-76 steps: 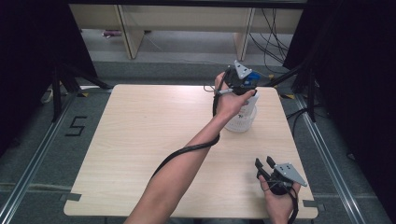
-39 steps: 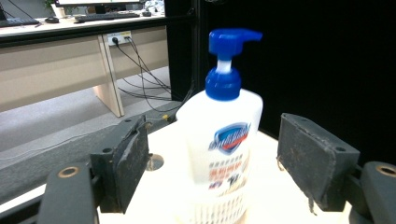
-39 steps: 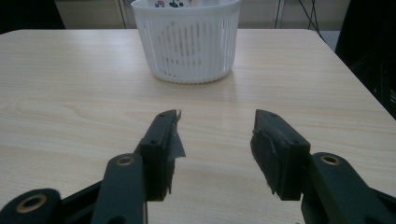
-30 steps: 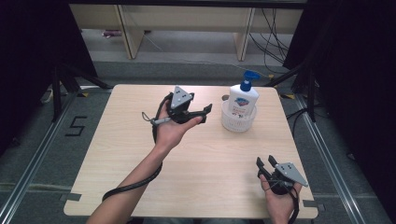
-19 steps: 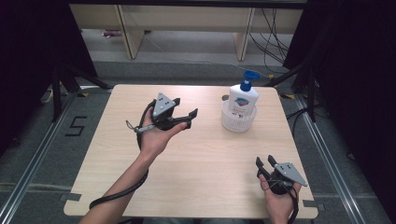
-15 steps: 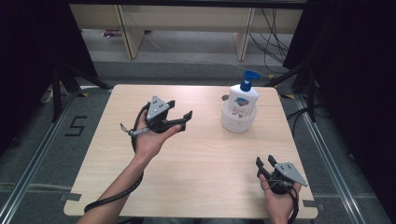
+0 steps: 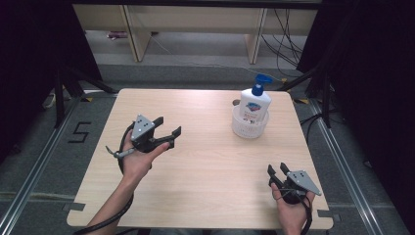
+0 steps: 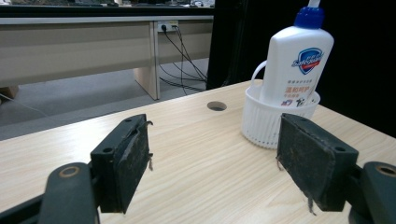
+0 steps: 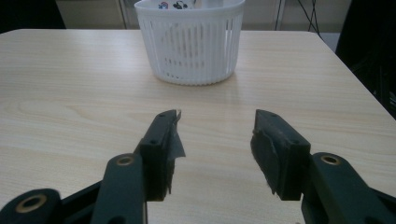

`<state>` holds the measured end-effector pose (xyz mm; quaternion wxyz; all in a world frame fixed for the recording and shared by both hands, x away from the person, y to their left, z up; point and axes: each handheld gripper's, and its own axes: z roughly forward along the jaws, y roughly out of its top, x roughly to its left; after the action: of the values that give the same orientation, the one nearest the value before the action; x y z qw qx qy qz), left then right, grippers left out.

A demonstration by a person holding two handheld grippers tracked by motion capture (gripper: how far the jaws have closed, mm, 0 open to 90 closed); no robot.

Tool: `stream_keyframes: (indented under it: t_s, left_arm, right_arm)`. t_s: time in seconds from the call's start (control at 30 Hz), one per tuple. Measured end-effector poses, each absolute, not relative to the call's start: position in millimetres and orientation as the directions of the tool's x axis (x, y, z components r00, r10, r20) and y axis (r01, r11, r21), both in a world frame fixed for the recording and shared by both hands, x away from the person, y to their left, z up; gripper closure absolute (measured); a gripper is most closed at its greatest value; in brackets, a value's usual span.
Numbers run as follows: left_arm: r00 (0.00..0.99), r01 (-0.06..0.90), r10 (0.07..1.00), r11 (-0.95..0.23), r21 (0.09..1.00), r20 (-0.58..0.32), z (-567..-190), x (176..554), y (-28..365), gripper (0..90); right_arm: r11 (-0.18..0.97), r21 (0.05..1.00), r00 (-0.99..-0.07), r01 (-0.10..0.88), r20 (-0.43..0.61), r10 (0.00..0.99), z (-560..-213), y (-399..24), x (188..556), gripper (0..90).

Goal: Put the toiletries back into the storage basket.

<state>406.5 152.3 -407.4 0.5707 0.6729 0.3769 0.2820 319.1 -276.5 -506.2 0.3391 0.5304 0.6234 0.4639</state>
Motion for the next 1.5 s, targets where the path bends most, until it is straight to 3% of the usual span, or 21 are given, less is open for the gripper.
stream_keyframes:
  t_s: [0.97,1.5]
  left_arm:
    - [0.474,0.242,0.88,-0.084,0.967,-0.042,-505.9,375.8,221.2,24.6]
    - [0.423,0.241,0.906,-0.079,0.967,-0.031,-522.7,376.9,234.9,24.7]
  right_arm:
    - [0.013,0.939,-0.183,0.345,0.054,0.982,-506.9,-274.0,318.6,50.8]
    - [0.03,0.94,-0.189,0.34,0.037,0.981,-506.9,-274.2,318.8,50.4]
